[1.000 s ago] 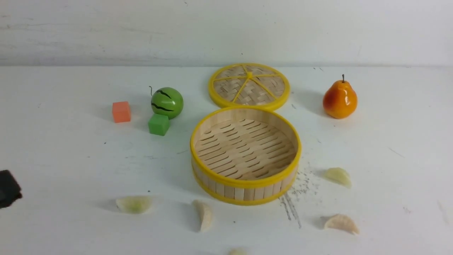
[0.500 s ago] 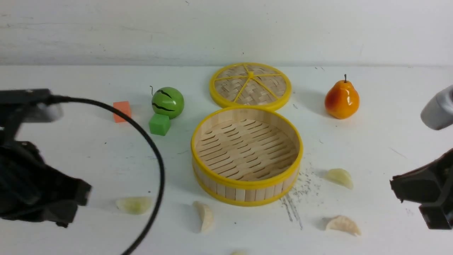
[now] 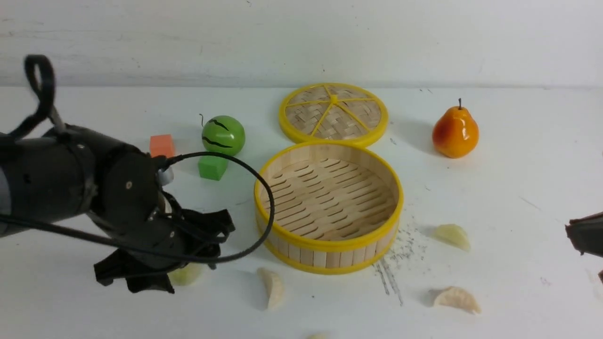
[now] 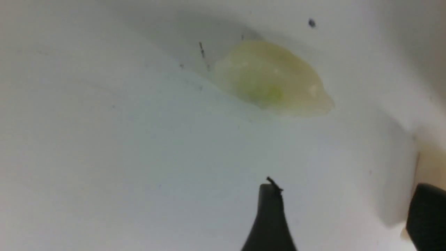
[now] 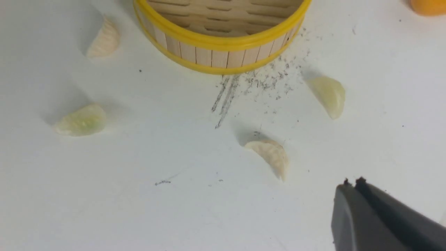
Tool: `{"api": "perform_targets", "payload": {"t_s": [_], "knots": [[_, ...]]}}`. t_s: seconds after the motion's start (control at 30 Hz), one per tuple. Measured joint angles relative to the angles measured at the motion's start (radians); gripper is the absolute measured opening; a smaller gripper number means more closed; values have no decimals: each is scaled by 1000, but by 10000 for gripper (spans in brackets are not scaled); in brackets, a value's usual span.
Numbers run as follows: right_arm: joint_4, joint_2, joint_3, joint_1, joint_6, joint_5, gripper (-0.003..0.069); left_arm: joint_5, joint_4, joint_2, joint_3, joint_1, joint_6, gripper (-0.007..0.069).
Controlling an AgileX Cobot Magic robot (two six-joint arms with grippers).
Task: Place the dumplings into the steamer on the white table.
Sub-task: 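Reach for and grasp a dumpling on the table with the left gripper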
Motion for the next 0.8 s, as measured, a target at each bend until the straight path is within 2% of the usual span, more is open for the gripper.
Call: {"api": "perform_targets", "payload": {"t_s": [0.13,0.27,0.33,0.47,0.57,0.7,0.8], "knots": [[0,-40,0,3,2,10,-8,-83,138,39,-2,0,-291,566],[-14,-68,0,32,3,13,-5,-104,236,68,-5,0,-461,572],[-47,-87,-1,82,3,26,-3,-107,317,95,-5,0,-585,573],[-104,-96,-1,158,3,53,-1,-108,365,128,-5,0,-669,573],[-144,-97,-1,210,3,69,1,-111,368,150,-5,0,-686,571],[-188,-97,-1,258,3,74,3,-114,346,180,-5,0,-688,524],[-212,-97,-1,272,6,76,8,-114,319,193,-8,0,-646,371]]}}
